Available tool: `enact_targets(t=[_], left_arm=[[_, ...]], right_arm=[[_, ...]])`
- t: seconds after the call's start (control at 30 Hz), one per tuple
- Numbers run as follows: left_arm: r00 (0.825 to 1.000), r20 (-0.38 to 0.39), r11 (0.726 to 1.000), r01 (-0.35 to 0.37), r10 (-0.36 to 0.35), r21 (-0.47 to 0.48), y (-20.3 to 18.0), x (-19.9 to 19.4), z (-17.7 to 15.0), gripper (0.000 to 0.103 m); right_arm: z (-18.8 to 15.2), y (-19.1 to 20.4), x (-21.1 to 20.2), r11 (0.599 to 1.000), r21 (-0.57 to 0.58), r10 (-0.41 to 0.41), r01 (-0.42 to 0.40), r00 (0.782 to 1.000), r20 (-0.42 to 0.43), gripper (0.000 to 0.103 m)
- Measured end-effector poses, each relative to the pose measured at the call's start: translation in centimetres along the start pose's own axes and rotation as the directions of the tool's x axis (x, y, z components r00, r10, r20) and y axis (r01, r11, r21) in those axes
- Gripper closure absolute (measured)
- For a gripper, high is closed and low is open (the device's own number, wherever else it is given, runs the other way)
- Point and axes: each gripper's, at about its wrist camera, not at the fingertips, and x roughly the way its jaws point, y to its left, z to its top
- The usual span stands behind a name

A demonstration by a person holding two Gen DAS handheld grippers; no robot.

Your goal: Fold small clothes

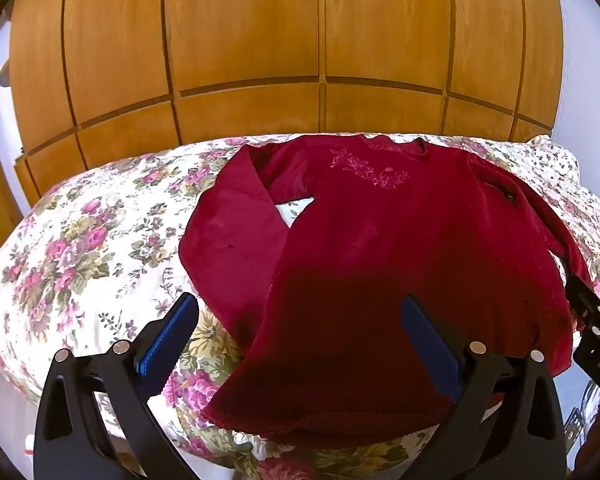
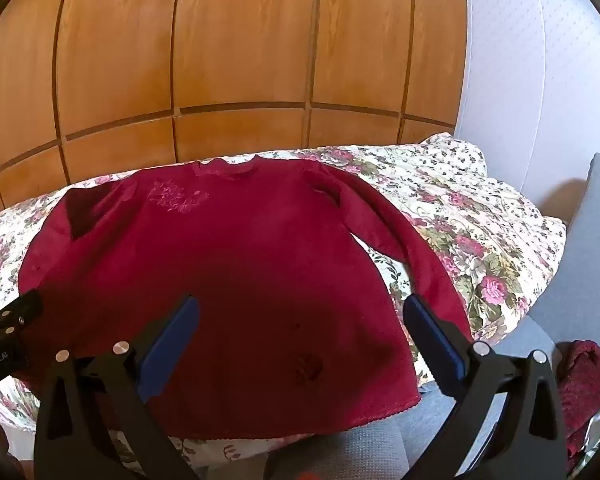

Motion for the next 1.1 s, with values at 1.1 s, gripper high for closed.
enact_targets(t=[1.1], left_arm=[[1.0, -0.017, 1.0, -0.005, 0.006, 0.019, -0.21, 0.23, -0.29, 0.003]], right_arm=[[-0.49, 0.22, 0.53, 1.0, 0.013, 0.015, -0.014, 1.0, -0.019, 0.002]])
